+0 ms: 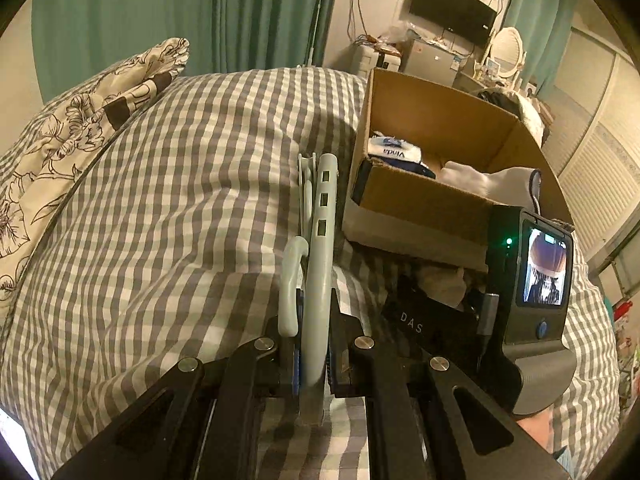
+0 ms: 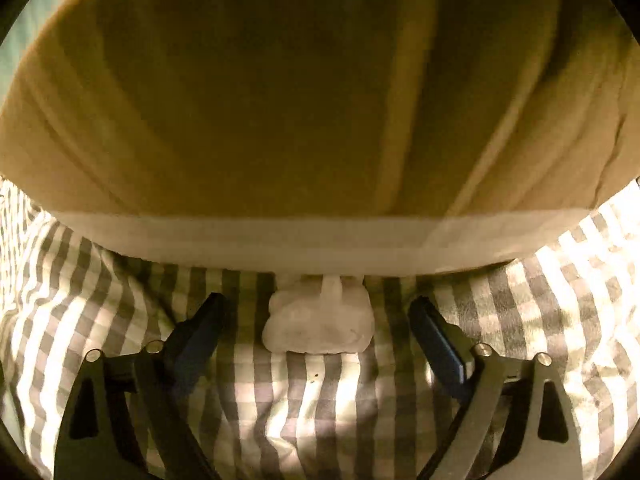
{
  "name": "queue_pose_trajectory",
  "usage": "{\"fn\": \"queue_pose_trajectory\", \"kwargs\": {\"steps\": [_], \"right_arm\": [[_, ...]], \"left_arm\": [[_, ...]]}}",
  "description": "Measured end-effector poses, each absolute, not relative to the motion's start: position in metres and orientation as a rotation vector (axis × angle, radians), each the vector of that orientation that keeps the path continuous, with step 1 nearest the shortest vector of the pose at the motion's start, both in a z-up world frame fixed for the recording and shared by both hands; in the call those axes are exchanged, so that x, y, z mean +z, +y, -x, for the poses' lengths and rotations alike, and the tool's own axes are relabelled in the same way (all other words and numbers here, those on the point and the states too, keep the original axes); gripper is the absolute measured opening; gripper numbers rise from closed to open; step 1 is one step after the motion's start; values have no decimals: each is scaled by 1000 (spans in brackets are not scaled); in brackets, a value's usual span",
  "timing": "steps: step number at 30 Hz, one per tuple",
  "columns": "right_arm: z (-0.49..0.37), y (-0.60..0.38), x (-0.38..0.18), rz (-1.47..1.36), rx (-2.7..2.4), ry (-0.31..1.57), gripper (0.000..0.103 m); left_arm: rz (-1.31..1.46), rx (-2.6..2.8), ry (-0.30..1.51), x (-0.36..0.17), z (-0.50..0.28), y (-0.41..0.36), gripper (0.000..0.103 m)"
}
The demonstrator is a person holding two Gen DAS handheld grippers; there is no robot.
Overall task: Organize objects
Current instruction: 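Grasp the small white figurine with the right gripper while the left holds the hanger, then lower the hanger and figurine into the box and open both grippers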
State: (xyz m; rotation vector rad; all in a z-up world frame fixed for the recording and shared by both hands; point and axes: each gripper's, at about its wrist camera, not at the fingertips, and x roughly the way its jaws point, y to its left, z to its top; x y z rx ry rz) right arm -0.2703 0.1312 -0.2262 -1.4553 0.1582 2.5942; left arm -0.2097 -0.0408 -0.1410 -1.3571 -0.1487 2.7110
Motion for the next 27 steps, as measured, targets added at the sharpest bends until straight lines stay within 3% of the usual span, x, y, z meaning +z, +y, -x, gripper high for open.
{"fn": "queue_pose_trajectory", "kwargs": {"steps": [3, 7, 9, 21, 27], "right_arm": [[270, 130, -228, 1458, 2598, 153, 81], [267, 129, -227, 1460, 2624, 154, 56], [265, 129, -225, 1456, 2633, 156, 52], [231, 133, -201, 1475, 2703, 221, 51], [199, 123, -173, 1441, 2778, 153, 51]], "left_arm": [[1367, 2714, -134, -144, 209, -40, 8], [1377, 2718, -117, -146, 208, -38, 8], [1379, 2720, -112, -147, 206, -38, 8], [1387, 2738, -83, -144, 186, -33, 8], [1377, 2739, -92, -137, 164, -30, 8]]}}
